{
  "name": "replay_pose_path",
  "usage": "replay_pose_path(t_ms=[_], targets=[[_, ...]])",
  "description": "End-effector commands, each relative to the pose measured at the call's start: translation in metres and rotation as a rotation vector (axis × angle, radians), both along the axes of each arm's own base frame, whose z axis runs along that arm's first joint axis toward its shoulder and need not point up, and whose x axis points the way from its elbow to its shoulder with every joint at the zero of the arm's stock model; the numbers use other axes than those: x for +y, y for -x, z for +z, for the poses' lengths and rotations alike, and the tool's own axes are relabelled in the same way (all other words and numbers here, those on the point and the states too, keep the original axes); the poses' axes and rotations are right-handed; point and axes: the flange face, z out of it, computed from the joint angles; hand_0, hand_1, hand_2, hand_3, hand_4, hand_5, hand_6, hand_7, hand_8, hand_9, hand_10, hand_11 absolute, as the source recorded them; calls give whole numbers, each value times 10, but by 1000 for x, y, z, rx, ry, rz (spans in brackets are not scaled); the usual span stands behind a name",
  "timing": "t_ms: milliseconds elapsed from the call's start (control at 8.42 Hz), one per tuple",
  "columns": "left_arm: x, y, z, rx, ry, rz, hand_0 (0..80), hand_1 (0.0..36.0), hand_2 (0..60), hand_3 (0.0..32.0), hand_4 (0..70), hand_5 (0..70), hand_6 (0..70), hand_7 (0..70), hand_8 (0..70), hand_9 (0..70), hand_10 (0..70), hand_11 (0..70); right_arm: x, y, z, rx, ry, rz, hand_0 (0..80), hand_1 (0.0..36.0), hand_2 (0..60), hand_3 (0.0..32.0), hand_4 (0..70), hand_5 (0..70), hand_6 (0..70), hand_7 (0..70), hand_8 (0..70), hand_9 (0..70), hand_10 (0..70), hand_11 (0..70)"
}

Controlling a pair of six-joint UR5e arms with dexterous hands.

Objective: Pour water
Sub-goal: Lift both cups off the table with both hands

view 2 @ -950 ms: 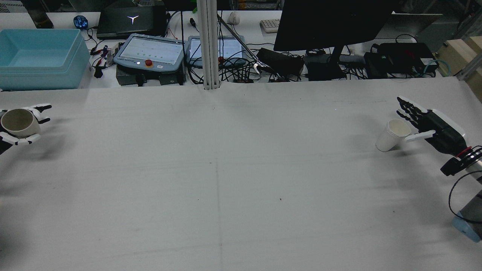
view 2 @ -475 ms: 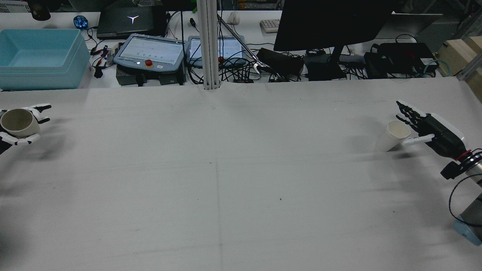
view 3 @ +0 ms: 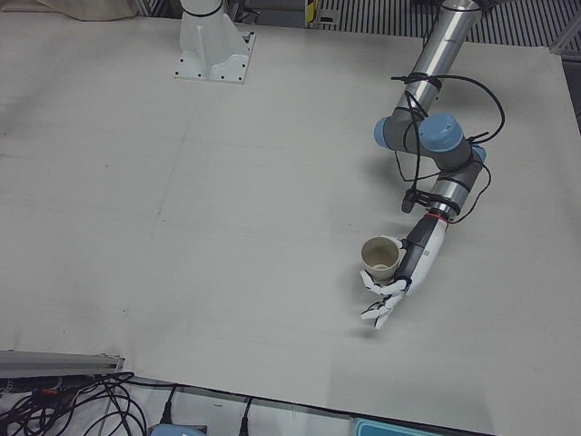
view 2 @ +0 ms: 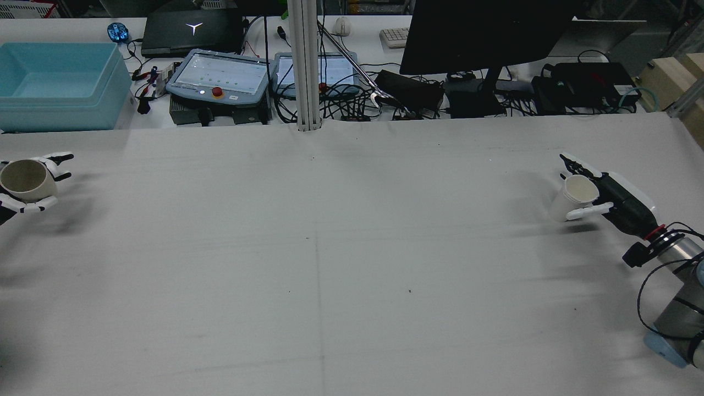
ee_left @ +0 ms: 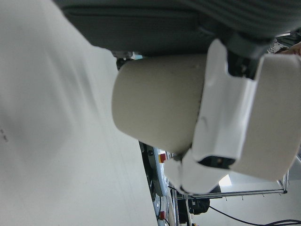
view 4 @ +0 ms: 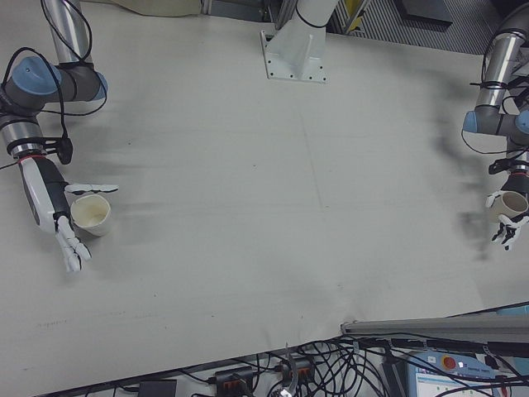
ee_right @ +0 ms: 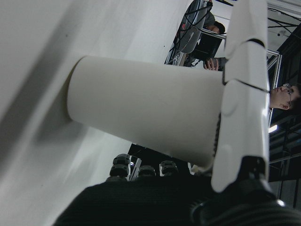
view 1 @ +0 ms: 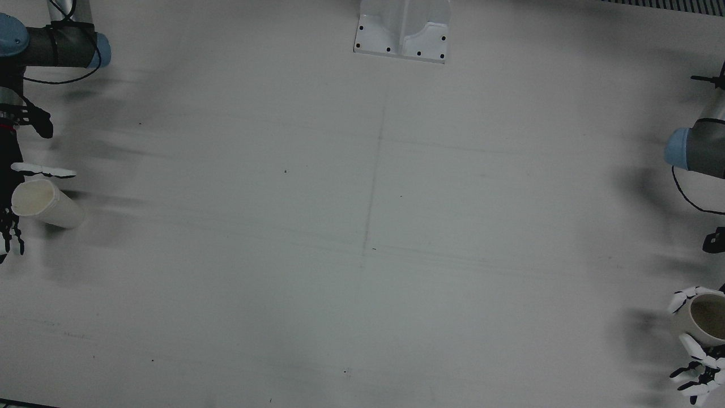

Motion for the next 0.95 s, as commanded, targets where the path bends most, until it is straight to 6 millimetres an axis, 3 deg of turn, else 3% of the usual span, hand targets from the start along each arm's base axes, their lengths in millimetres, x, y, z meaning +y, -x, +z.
replay_pose_path(t_ms=[0, 238, 475, 594, 712, 831], targets=[[2, 2, 3, -1, 1, -1, 800, 360, 600, 0, 665, 700, 123, 200, 58, 66, 107, 189, -6, 18, -12, -17, -10, -3, 599, 254, 32, 30, 1, 82, 8, 60, 0, 0, 49, 99], [1, 2, 2, 0, 0, -2, 800, 360, 600, 0, 655, 700, 121, 197, 60, 65, 106, 187, -8, 17, -16, -26, -13, -1, 661, 298, 84, 14, 55, 95, 32, 109, 0, 7, 49, 103], [2, 2, 2, 3, -4, -2, 800, 360, 600, 0, 655, 700, 121, 197, 60, 65, 107, 188, -8, 17, -18, -30, -17, 0, 716, 309, 101, 2, 89, 106, 72, 175, 22, 25, 57, 114], [2, 2, 3, 2, -2, -2, 800, 360, 600, 0, 654, 700, 121, 197, 58, 64, 107, 188, -8, 16, -17, -29, -15, 2, 797, 332, 137, 0, 120, 137, 157, 301, 115, 140, 116, 201], [5, 4, 7, 0, 0, -2, 800, 360, 600, 0, 649, 700, 120, 196, 60, 64, 106, 186, -8, 16, -17, -29, -15, 2, 800, 360, 227, 198, 37, 210, 268, 449, 259, 312, 252, 406], [5, 4, 7, 0, 0, -2, 800, 360, 600, 0, 647, 700, 120, 197, 61, 65, 106, 186, -8, 16, -17, -29, -15, 0, 800, 360, 235, 306, 0, 239, 283, 453, 316, 378, 354, 541]])
